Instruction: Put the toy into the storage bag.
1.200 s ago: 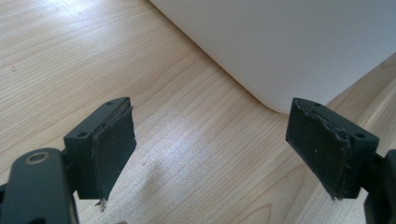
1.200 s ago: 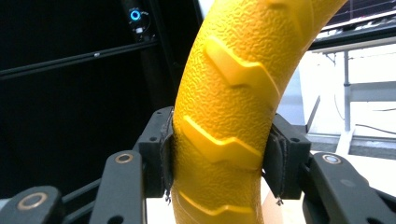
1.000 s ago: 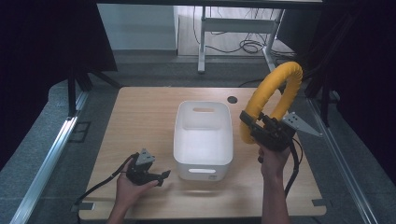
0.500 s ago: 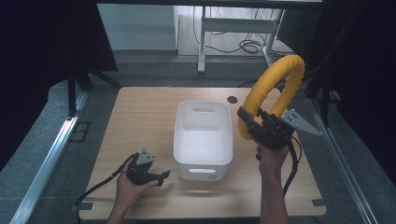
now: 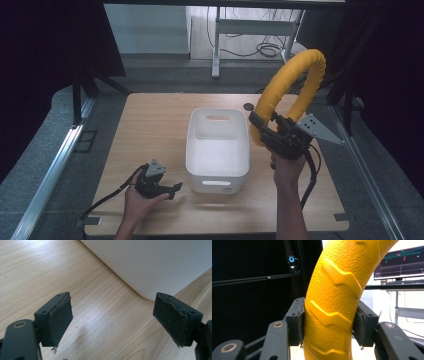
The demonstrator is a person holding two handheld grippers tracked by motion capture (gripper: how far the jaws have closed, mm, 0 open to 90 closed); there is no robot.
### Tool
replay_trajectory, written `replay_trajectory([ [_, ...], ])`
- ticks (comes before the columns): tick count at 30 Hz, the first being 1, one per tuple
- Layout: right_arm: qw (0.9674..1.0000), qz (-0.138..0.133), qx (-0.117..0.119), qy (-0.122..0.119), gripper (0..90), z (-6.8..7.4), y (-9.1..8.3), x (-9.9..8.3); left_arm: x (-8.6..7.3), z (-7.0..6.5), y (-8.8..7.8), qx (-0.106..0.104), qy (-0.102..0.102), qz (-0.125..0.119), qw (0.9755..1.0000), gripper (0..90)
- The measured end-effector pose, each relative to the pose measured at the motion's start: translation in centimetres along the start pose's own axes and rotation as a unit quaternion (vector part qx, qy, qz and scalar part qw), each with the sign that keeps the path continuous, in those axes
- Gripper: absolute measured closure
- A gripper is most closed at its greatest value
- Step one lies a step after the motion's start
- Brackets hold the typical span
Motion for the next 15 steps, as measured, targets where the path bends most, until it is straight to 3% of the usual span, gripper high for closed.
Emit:
replay_trajectory([
  [6,0.9998,-0.004,0.011,-0.015,50.3,1.6,0.7,0.9,0.0,0.0,0.0,0.0,-0.001,0.0,1.0,15.9],
  [15,0.9982,0.005,0.052,-0.027,50.3,4.7,2.7,0.8,0.0,0.1,-0.1,0.0,0.001,0.0,1.0,15.9],
])
Point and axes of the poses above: each handheld gripper's, and its own axes: y roughly forward along the jaws, x roughly out of its top, z roughly to its left, the point moved 10 cm from there along y, roughly forward along the jaws, and after that the axes turned 12 degrees about x, right-handed, at the moved point
